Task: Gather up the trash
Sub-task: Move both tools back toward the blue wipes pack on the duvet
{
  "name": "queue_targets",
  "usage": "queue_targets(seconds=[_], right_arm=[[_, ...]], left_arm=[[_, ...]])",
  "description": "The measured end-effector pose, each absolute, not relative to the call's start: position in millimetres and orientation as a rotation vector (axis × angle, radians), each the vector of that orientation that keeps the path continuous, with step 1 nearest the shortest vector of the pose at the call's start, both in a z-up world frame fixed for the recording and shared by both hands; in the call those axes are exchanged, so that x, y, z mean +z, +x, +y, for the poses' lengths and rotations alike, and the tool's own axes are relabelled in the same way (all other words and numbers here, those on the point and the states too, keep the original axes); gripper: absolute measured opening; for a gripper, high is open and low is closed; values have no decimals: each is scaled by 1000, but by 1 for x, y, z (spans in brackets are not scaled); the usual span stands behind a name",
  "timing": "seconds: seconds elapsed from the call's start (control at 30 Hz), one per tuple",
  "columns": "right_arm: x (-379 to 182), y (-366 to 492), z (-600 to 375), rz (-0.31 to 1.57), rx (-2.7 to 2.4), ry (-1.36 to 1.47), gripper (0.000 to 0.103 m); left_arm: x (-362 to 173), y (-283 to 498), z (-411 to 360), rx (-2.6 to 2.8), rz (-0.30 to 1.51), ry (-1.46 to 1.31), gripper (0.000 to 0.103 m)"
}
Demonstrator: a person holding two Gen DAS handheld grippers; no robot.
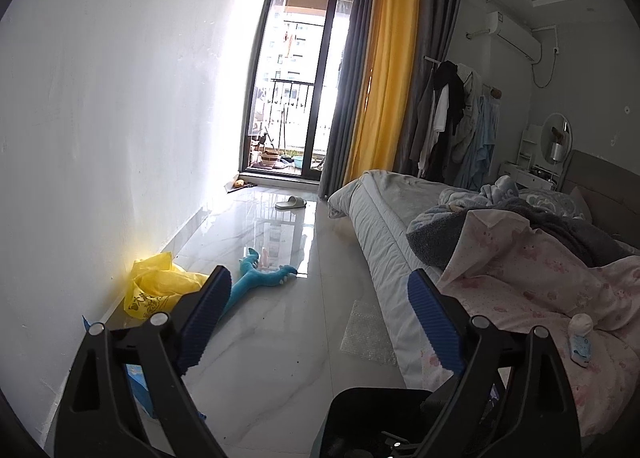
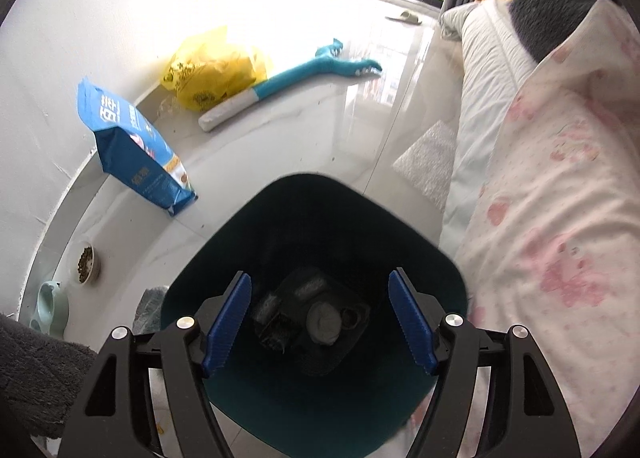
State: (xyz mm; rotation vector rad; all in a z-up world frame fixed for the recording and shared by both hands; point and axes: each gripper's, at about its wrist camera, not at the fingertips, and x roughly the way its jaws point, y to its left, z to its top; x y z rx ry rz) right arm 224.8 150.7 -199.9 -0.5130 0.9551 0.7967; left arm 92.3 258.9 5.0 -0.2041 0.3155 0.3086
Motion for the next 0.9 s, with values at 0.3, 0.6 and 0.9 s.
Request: queue_targets(seconds=[0.3,0.6,0.9], right_arm=[[-145,230,118,789,786,-449,73],[-100,248,66,690,737,-351,76],[-82,273,4,672,652,-288,76]], left_arm=[[7,114,228,264,315,-187,92],[4,135,192,208,333,-168,93],[-5,159,155,132,368,-172,94]])
